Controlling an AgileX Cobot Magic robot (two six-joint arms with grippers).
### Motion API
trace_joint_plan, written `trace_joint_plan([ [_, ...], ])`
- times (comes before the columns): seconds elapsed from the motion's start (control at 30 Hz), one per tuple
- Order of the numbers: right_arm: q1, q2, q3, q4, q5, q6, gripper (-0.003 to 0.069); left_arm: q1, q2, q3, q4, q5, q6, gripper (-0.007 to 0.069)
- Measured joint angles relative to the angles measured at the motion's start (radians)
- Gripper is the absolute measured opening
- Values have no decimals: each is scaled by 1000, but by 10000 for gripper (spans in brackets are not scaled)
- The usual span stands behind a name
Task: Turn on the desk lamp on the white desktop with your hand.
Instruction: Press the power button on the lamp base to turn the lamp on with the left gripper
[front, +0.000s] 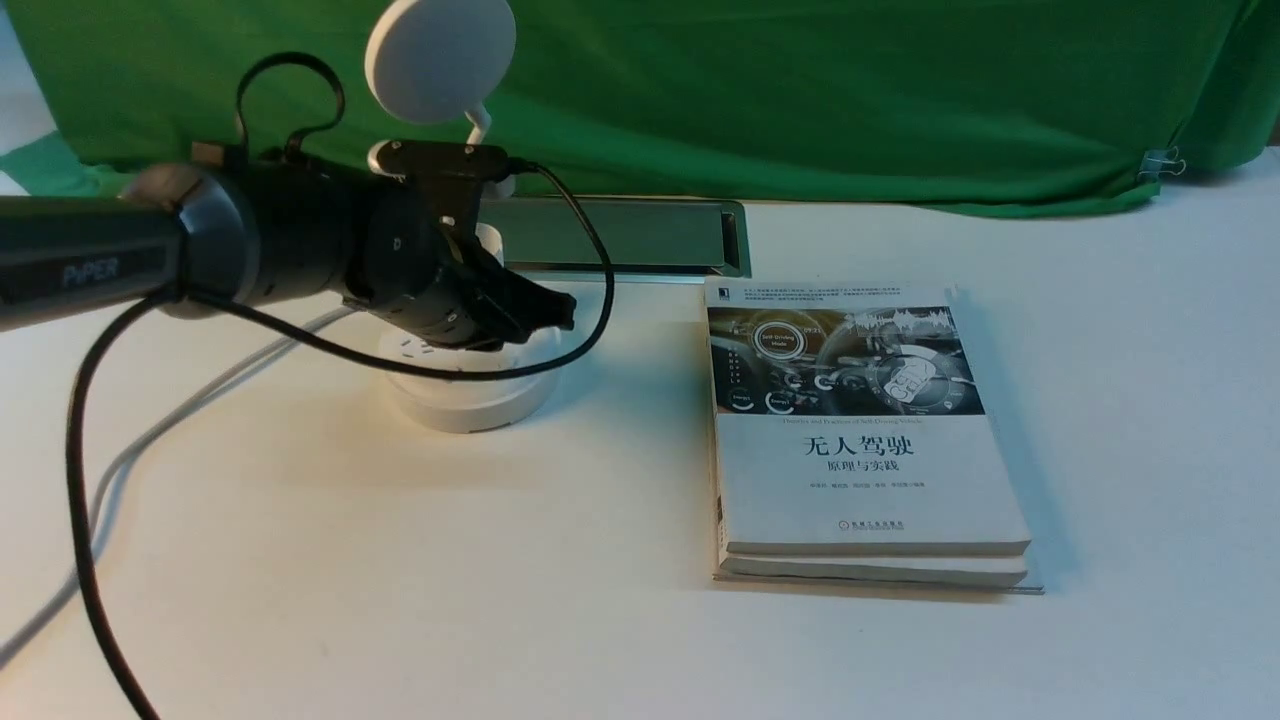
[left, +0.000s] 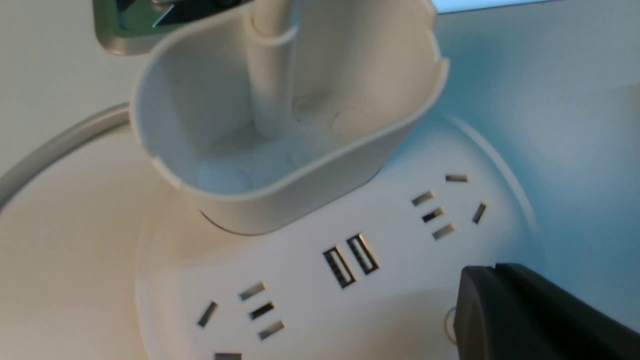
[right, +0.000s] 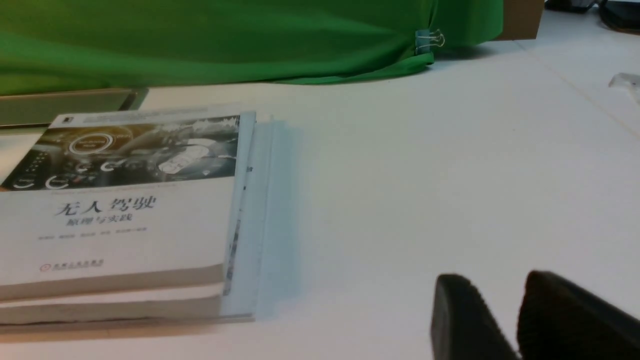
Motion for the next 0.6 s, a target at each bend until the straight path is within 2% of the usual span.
trace_joint_plan([
  [0.6, 0, 0, 0, 0, 1, 0, 241, 0, 56, -18, -21, 11, 0, 21],
])
